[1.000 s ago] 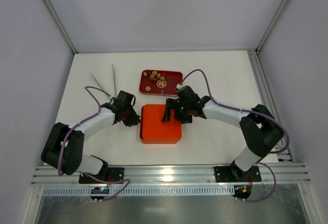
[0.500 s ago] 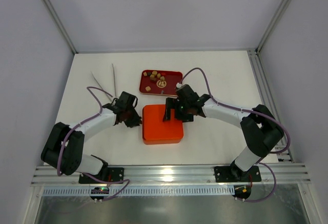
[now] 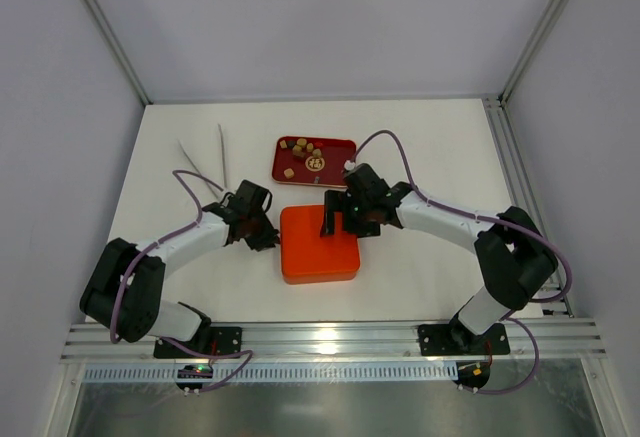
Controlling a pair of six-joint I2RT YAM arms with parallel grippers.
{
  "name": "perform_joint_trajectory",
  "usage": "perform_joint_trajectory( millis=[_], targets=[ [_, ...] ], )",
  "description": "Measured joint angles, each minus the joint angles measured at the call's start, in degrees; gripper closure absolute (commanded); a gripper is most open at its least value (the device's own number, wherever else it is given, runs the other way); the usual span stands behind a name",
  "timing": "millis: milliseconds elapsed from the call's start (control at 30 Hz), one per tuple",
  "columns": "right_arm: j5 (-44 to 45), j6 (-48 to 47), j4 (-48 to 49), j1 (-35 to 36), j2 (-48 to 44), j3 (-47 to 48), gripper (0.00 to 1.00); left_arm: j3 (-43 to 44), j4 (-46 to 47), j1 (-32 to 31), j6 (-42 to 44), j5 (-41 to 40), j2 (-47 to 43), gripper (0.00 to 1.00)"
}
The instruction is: Pack the chocolate
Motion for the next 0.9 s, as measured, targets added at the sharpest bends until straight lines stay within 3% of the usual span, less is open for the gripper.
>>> perform_joint_trajectory(
  millis=[700, 900],
  targets=[
    [2.1, -0.8, -2.6, 1.2, -1.2, 2.0, 0.0, 0.2, -0.7, -0.4, -0.3, -0.1, 0.0, 0.8],
    [3.9, -1.6, -4.1, 2.3, -0.6, 3.0, 0.0, 0.3, -1.0, -0.7, -0.4, -0.1, 0.0, 0.84]
  ],
)
